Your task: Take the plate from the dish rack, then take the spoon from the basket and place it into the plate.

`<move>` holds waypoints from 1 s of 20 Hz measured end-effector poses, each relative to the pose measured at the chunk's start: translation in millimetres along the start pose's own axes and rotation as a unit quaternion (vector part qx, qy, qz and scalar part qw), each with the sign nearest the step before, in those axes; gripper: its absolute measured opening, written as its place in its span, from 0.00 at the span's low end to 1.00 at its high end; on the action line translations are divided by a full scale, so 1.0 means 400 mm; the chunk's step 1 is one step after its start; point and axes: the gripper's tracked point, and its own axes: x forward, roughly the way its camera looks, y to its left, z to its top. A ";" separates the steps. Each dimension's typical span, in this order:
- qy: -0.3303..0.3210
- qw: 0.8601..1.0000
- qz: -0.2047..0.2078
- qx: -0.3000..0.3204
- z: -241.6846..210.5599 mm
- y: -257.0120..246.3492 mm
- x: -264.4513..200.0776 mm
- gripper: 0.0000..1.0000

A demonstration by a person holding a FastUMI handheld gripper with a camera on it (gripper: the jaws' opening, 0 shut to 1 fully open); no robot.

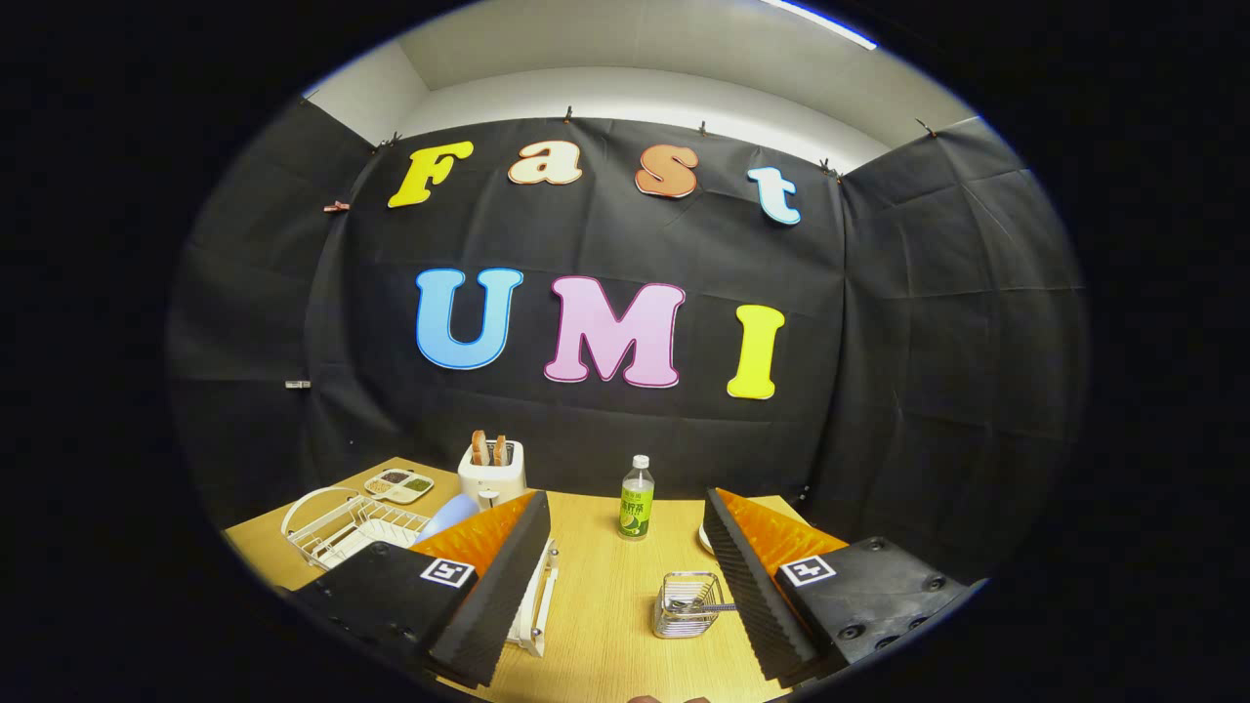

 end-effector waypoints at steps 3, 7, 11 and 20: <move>0.002 1.000 0.002 -0.001 -0.001 0.009 0.007 0.97; 0.012 1.000 0.009 -0.006 -0.006 0.032 0.025 0.97; 0.049 0.998 0.043 -0.019 -0.014 0.107 0.064 0.97; 0.171 0.981 0.087 -0.030 -0.067 0.335 0.216 0.98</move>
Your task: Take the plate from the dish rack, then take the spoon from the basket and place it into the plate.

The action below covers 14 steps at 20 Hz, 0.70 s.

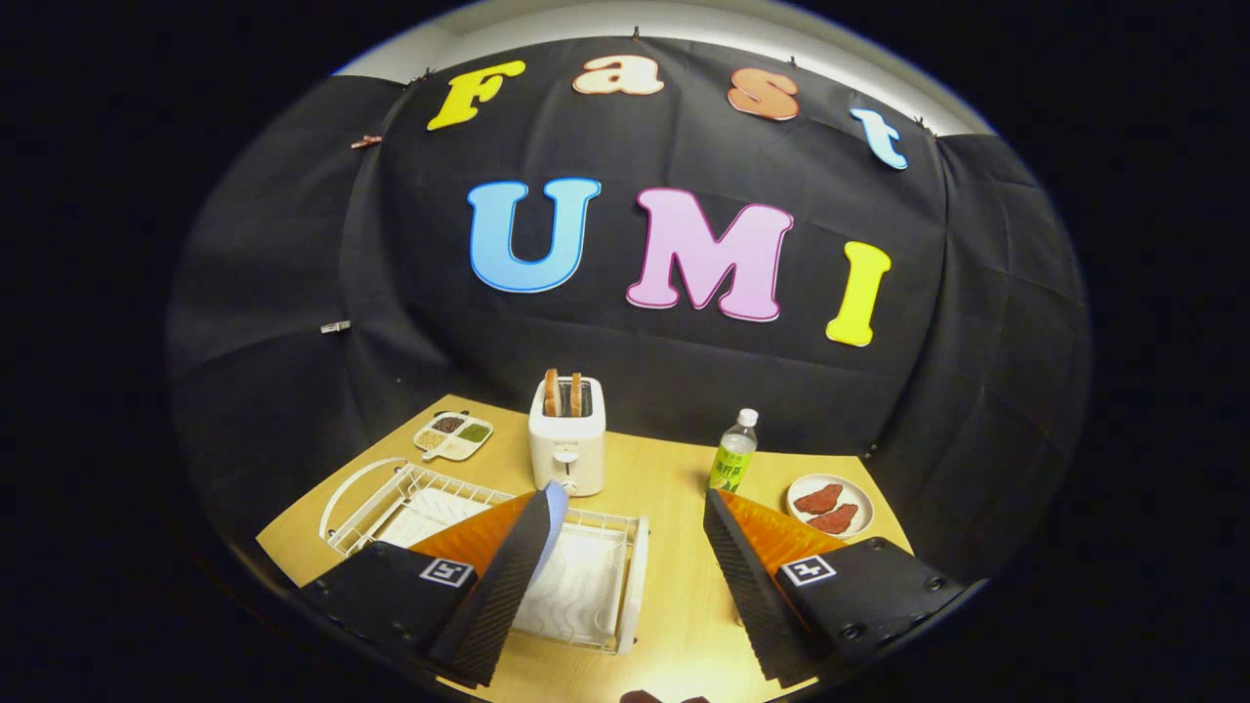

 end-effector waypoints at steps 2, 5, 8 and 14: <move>0.021 1.000 0.005 -0.013 -0.006 0.041 0.039 0.98; 0.052 0.998 0.020 -0.012 -0.033 0.105 0.095 0.97; 0.104 0.994 0.011 -0.004 -0.095 0.128 0.152 0.96; 0.223 0.975 -0.015 0.023 -0.238 0.122 0.232 0.83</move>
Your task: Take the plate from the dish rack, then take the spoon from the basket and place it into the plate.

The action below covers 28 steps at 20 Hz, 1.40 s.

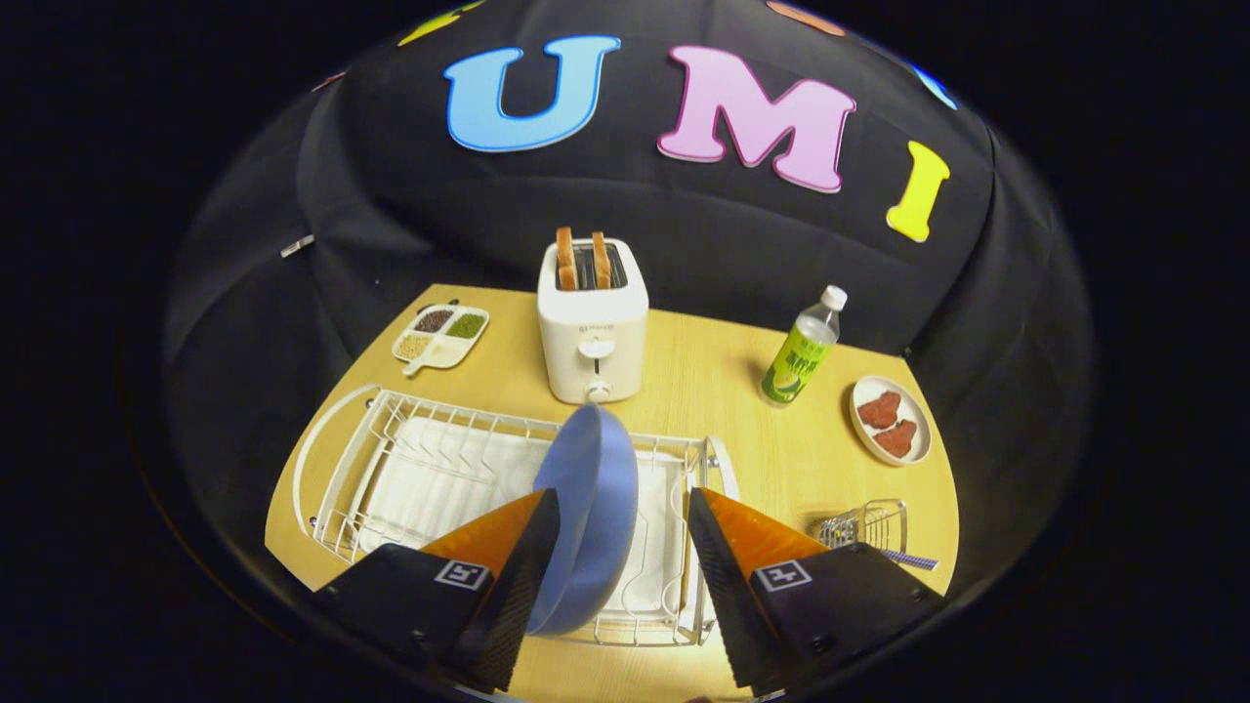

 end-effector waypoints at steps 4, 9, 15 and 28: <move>0.051 0.997 0.010 0.053 -0.034 0.016 0.060 0.69; 0.074 0.993 0.016 0.088 -0.049 0.047 0.098 0.38; 0.047 0.994 -0.041 0.085 -0.030 0.005 0.084 0.31; -0.005 0.992 -0.118 0.054 0.044 -0.004 0.032 0.29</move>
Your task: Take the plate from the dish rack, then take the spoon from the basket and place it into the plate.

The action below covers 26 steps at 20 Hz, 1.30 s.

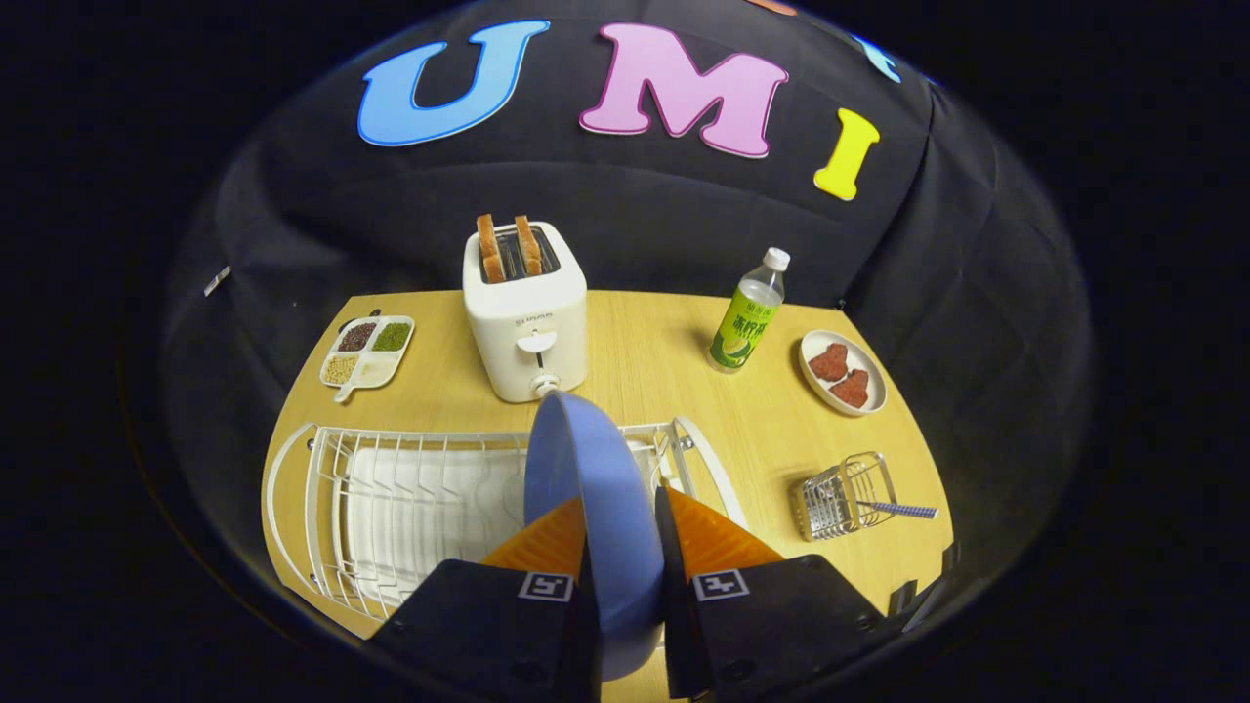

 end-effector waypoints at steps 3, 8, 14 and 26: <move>-0.013 1.000 0.011 0.003 0.029 0.010 -0.023 0.29; -0.016 0.995 0.094 0.040 0.037 -0.027 -0.064 0.29; -0.016 0.985 0.154 0.082 -0.046 -0.248 -0.159 0.29; 0.063 0.958 0.199 0.197 -0.371 -0.608 -0.215 0.29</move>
